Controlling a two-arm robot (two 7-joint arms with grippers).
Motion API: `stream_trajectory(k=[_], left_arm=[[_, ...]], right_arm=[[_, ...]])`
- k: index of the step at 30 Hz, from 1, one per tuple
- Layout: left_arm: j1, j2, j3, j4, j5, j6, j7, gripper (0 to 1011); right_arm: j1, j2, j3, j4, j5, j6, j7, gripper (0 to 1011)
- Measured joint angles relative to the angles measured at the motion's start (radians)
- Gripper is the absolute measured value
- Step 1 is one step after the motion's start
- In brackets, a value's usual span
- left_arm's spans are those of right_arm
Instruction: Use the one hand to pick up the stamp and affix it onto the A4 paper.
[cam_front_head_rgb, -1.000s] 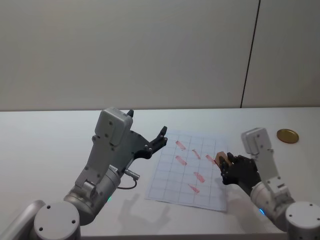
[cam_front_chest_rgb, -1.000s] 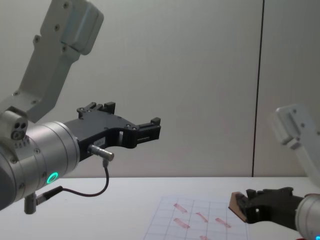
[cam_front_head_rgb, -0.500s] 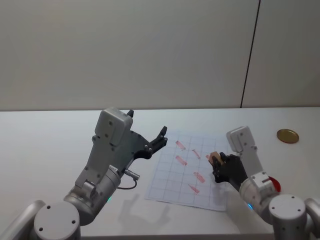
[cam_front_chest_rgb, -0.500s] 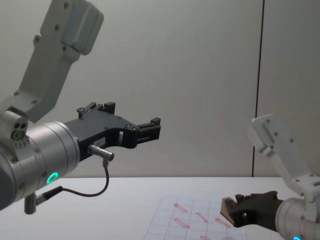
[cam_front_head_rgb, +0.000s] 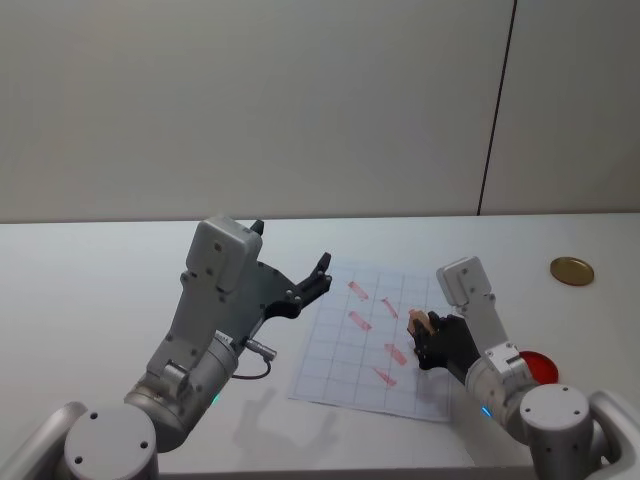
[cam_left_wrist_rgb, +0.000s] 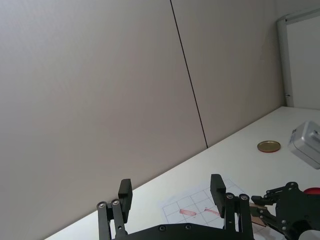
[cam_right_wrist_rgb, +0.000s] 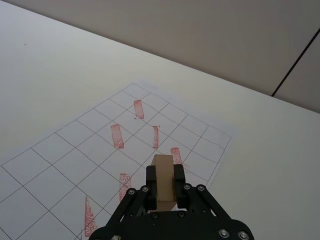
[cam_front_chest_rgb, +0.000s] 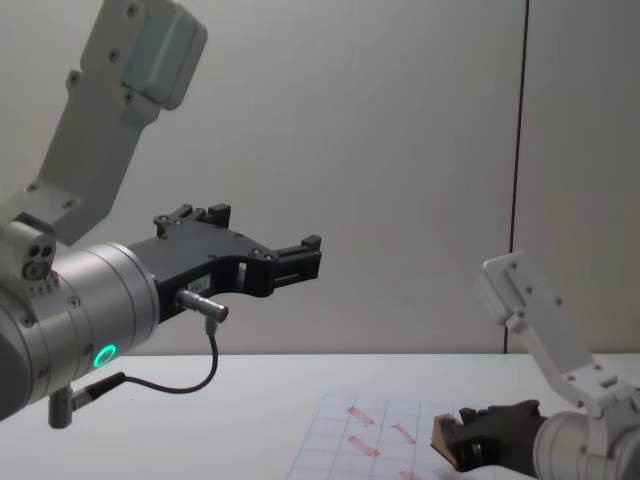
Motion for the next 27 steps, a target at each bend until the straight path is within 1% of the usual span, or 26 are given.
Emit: stream_trajectory(k=[4,13,27], left_arm=[[0.000,0.000,0.000,0.000,0.000,0.000,0.000,993],[0.000,0.000,0.000,0.000,0.000,0.000,0.000,993],[0.000,0.000,0.000,0.000,0.000,0.000,0.000,993]], right_arm=[[0.017,-0.006,0.002,0.043,0.000,-0.014,0.007,195],[0.045,-0.014,0.006,0.115,0.001,-0.038,0.016,196],[0.080,-0.025,0.004,0.194,-0.020,-0.065,0.012,196]])
